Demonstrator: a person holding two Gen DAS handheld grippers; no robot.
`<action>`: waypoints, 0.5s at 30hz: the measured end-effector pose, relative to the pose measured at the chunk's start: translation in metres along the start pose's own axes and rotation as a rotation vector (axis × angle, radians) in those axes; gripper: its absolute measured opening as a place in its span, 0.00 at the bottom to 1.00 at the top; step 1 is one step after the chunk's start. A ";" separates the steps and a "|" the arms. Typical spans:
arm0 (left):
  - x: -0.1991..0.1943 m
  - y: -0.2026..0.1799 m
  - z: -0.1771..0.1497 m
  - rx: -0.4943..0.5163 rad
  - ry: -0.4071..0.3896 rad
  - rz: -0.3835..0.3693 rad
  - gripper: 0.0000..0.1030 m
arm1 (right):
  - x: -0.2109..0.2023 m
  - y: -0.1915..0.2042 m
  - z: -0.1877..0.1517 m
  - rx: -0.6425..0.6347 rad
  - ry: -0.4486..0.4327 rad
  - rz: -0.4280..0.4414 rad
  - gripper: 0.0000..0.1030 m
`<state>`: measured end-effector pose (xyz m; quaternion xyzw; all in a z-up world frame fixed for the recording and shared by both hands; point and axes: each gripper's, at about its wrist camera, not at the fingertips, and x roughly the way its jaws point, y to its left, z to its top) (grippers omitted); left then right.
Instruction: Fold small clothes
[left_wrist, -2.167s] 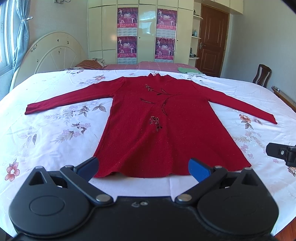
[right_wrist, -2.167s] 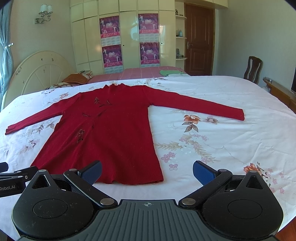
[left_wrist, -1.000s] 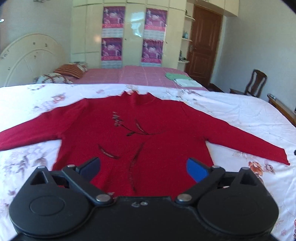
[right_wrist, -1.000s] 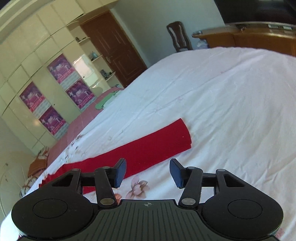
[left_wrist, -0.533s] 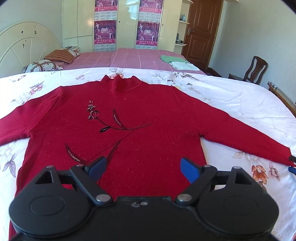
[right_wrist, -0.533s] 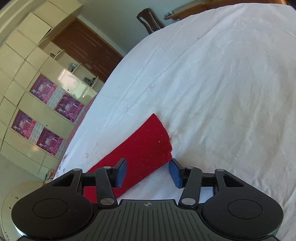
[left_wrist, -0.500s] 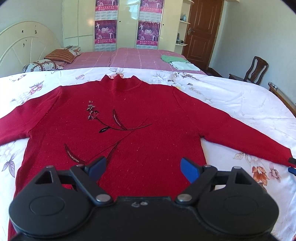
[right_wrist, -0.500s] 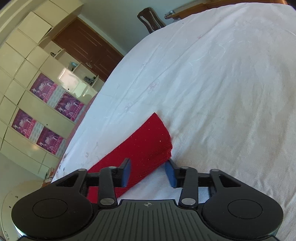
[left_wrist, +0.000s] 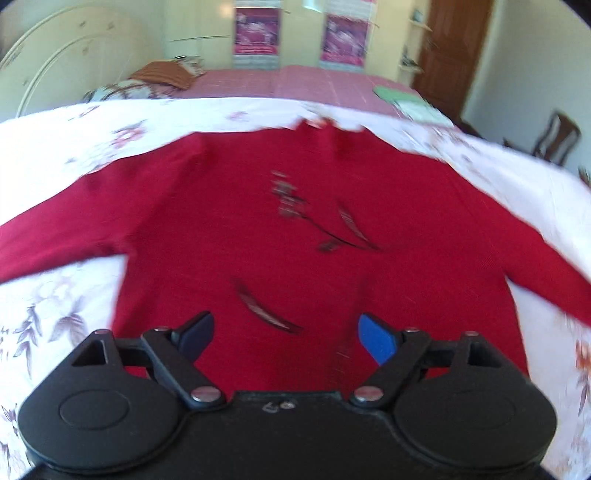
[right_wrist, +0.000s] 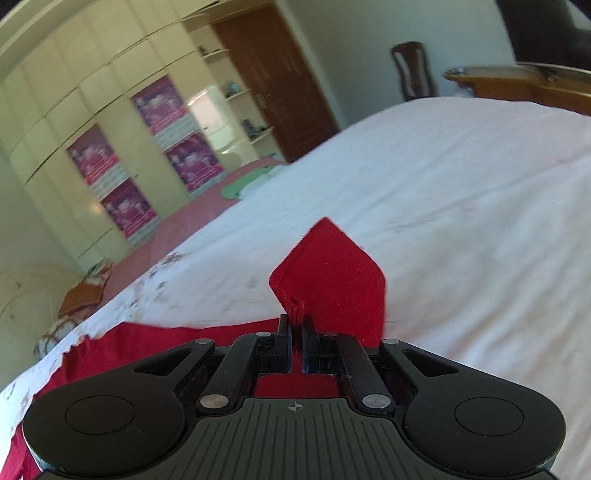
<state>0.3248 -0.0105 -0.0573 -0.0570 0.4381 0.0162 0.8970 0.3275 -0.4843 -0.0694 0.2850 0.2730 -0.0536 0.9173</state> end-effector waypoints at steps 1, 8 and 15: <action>0.002 0.013 0.003 -0.025 -0.005 -0.011 0.79 | 0.006 0.022 -0.005 -0.047 0.014 0.036 0.04; 0.005 0.076 0.022 -0.107 -0.042 -0.069 0.76 | 0.037 0.166 -0.064 -0.294 0.132 0.252 0.04; 0.004 0.120 0.029 -0.160 -0.051 -0.119 0.66 | 0.087 0.279 -0.131 -0.433 0.257 0.374 0.04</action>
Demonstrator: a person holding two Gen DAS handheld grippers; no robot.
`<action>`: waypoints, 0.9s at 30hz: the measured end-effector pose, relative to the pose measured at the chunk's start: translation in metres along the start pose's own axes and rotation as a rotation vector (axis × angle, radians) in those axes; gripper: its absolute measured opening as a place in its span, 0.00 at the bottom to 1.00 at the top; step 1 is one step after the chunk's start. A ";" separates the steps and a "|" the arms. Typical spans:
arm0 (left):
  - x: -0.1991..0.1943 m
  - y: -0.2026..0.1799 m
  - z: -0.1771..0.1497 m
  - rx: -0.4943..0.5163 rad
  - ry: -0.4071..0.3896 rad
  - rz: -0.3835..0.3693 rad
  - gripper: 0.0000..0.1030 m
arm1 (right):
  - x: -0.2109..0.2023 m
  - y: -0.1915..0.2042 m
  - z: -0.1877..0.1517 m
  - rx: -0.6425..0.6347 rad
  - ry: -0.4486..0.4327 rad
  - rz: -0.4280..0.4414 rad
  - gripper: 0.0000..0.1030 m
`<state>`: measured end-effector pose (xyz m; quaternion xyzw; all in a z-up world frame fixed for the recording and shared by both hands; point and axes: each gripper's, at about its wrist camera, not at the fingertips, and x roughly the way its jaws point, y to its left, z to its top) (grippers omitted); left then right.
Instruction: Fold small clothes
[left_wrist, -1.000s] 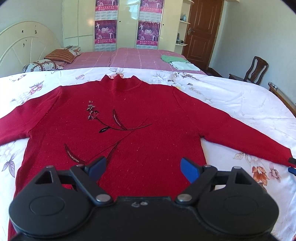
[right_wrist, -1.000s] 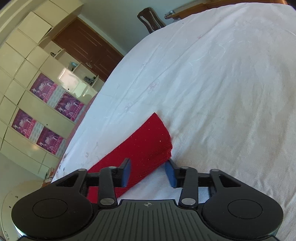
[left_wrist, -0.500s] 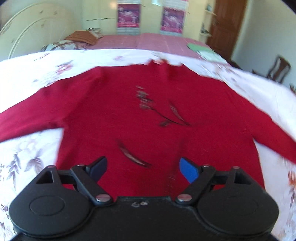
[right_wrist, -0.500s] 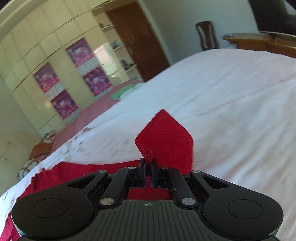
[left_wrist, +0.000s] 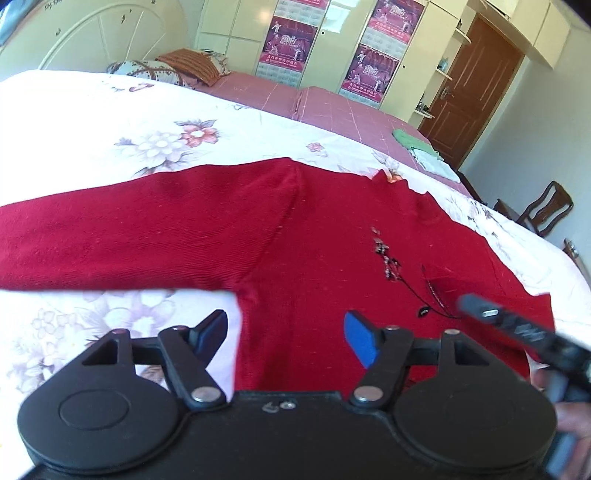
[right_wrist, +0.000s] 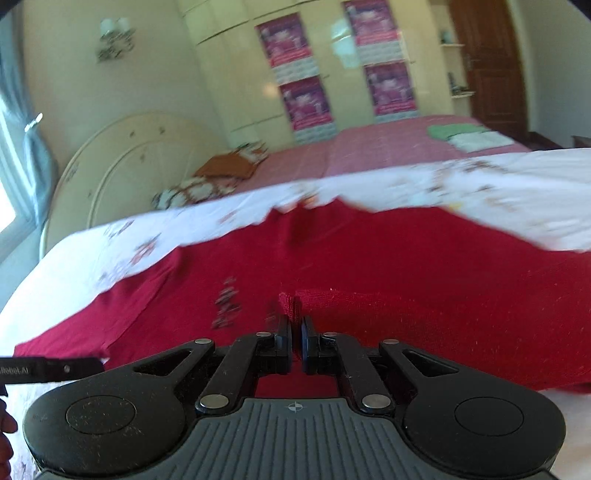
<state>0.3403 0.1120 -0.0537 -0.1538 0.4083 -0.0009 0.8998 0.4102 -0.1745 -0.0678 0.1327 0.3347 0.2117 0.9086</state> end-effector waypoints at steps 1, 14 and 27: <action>0.000 0.004 0.002 -0.005 -0.003 -0.009 0.66 | 0.014 0.011 -0.002 -0.017 0.024 0.009 0.04; 0.073 -0.056 0.011 -0.011 0.154 -0.337 0.41 | -0.015 -0.010 -0.014 0.109 -0.074 -0.052 0.21; 0.081 -0.067 0.036 0.107 -0.036 -0.209 0.03 | -0.094 -0.115 -0.023 0.489 -0.138 -0.119 0.25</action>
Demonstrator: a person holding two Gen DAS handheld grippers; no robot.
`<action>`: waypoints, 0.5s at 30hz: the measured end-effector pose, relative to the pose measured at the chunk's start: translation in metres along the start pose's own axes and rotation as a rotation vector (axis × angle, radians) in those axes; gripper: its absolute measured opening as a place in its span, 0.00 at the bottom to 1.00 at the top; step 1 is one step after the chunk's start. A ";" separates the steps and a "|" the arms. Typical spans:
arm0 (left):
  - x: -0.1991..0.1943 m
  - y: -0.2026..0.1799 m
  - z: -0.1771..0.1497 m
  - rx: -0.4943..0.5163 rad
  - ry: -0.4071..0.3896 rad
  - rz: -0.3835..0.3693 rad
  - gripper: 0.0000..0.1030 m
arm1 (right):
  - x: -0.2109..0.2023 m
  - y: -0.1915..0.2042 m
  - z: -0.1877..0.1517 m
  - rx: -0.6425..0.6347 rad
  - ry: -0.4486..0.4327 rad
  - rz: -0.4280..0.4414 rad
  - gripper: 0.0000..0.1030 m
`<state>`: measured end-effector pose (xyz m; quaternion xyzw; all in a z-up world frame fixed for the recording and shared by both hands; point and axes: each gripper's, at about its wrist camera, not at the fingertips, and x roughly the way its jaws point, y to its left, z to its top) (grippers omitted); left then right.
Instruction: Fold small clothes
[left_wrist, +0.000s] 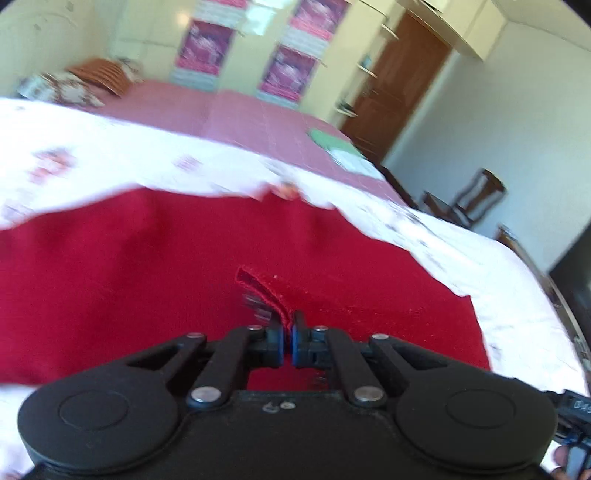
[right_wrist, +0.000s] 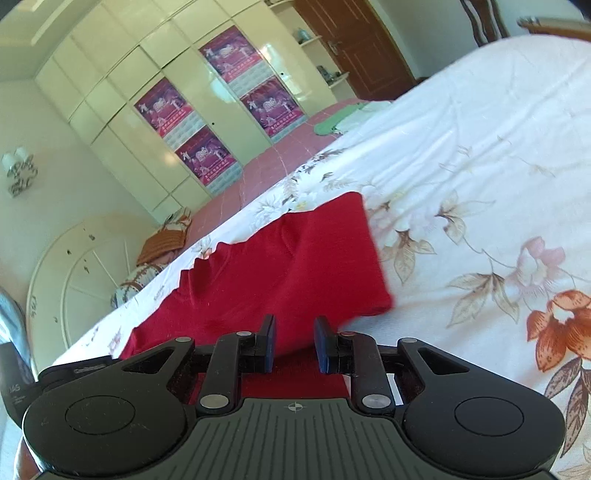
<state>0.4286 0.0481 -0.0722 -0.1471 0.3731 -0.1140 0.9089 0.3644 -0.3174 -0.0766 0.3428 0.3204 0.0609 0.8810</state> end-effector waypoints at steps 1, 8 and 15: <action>-0.003 0.011 0.001 -0.011 -0.003 0.013 0.03 | 0.002 -0.003 0.002 0.017 0.009 0.009 0.31; -0.013 0.052 -0.007 -0.082 -0.011 0.056 0.03 | -0.004 -0.018 0.000 0.171 0.018 0.133 0.67; -0.032 0.075 -0.012 -0.108 -0.005 0.061 0.03 | 0.022 -0.054 0.005 0.487 0.072 0.255 0.67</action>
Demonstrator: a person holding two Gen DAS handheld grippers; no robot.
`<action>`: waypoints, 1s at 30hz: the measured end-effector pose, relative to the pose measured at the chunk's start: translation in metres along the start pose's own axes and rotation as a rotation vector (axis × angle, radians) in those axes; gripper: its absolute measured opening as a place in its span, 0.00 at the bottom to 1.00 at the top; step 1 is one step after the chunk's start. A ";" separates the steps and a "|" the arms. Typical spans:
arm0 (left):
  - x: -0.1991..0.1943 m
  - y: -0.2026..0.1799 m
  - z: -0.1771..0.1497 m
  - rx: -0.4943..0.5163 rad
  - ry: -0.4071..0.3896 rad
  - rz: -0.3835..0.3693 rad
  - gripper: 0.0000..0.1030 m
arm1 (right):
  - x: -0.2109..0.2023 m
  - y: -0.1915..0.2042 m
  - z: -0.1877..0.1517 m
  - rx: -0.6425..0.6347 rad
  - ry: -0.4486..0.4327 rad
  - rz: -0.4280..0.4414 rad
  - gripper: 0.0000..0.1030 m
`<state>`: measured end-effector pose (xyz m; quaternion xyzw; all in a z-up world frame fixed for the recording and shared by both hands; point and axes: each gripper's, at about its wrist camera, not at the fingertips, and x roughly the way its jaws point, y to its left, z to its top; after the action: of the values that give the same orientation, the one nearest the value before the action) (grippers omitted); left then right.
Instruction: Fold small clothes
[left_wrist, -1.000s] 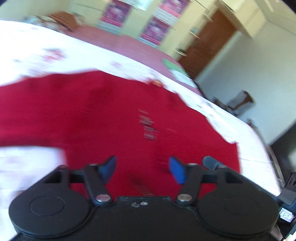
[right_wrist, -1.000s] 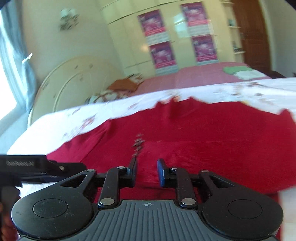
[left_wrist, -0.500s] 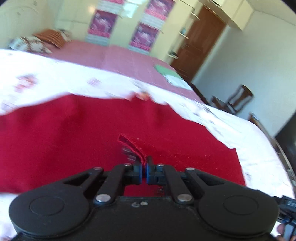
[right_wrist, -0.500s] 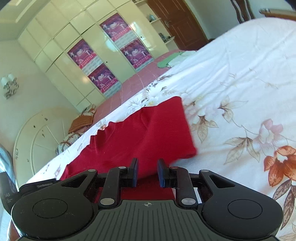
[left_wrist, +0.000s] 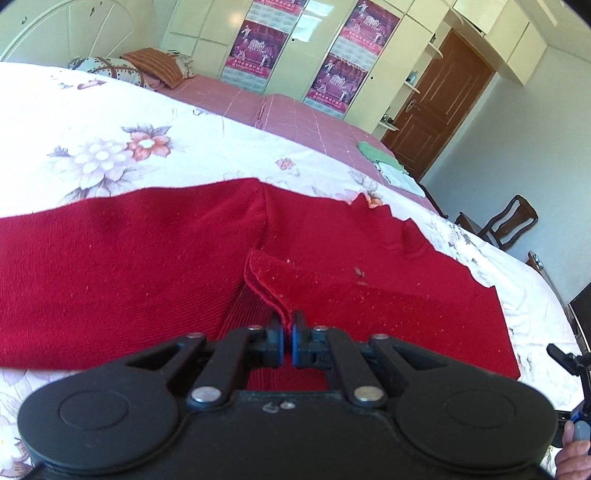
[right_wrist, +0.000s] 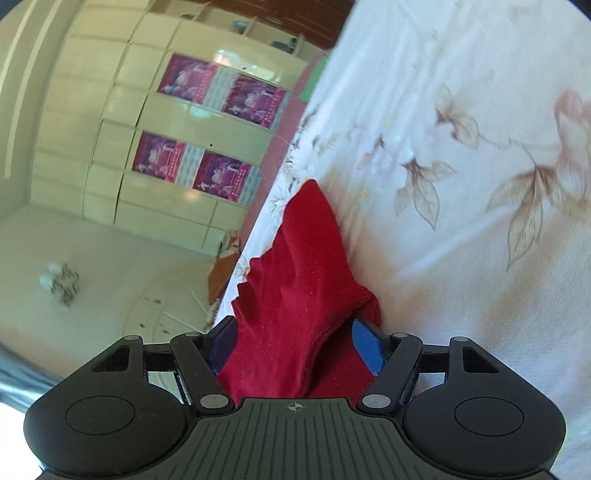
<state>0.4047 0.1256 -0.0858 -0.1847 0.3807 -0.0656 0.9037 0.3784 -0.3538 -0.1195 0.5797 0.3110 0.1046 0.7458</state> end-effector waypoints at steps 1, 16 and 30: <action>0.001 0.000 0.000 0.001 0.000 0.000 0.03 | 0.002 -0.005 0.003 0.033 0.006 0.015 0.67; -0.001 -0.005 -0.008 0.061 -0.050 0.063 0.03 | 0.007 -0.008 0.016 -0.075 -0.004 -0.064 0.06; -0.020 -0.002 -0.014 0.153 -0.092 0.162 0.16 | 0.003 0.007 0.001 -0.251 0.081 -0.161 0.24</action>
<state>0.3803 0.1249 -0.0809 -0.0864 0.3462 -0.0126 0.9341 0.3827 -0.3516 -0.1139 0.4505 0.3706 0.1058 0.8053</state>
